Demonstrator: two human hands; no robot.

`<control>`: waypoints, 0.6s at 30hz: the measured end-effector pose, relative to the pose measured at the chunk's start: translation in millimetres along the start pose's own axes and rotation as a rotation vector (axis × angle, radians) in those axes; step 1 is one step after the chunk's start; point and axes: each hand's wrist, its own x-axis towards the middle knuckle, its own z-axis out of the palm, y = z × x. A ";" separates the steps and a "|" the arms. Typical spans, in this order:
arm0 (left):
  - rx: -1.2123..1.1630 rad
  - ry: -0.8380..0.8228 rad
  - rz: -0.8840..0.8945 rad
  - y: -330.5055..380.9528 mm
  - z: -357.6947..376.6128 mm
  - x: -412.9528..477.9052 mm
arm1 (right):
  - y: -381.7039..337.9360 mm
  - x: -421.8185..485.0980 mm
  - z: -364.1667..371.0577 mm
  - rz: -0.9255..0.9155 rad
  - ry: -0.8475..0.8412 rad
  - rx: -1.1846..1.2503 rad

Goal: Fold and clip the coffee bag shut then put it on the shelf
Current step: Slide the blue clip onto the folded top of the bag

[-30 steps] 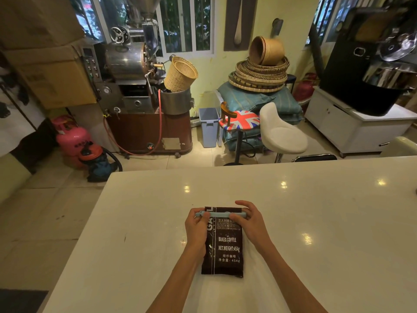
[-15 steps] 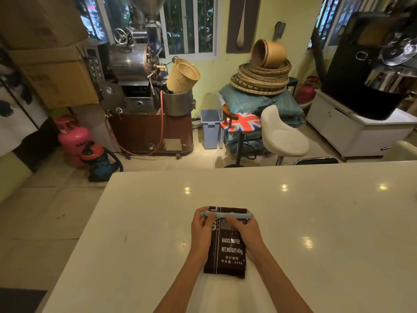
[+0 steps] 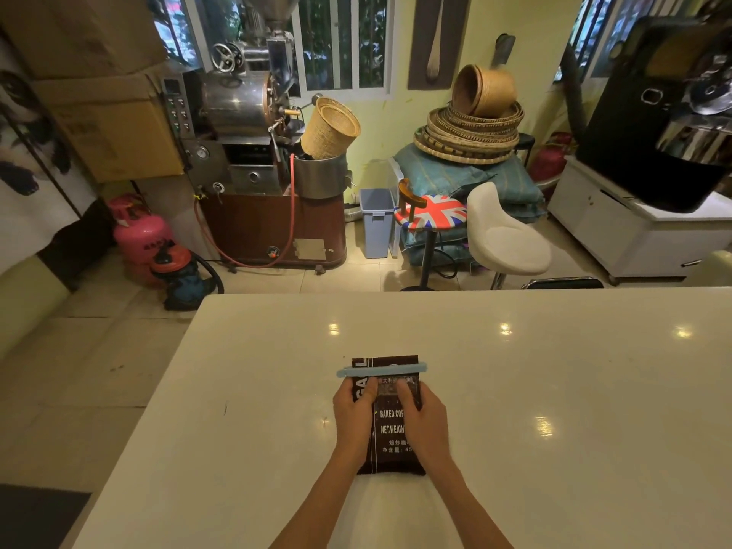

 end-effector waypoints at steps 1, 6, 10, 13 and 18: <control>-0.037 -0.012 -0.040 1.2 -1.4 -1.4 | -2.1 0.2 -2.6 -0.030 0.004 -0.028; 0.039 -0.185 0.006 3.6 7.3 -21.1 | -3.7 5.0 -23.6 -0.095 0.077 -0.089; 0.246 -0.168 0.092 1.2 21.7 -40.5 | -13.6 4.3 -36.7 -0.072 0.132 -0.014; 0.365 -0.063 0.212 12.3 26.9 -45.3 | -21.1 1.2 -43.0 0.007 0.012 0.113; 0.379 0.001 0.279 13.7 31.6 -58.3 | -21.9 -14.3 -55.2 -0.092 -0.090 0.015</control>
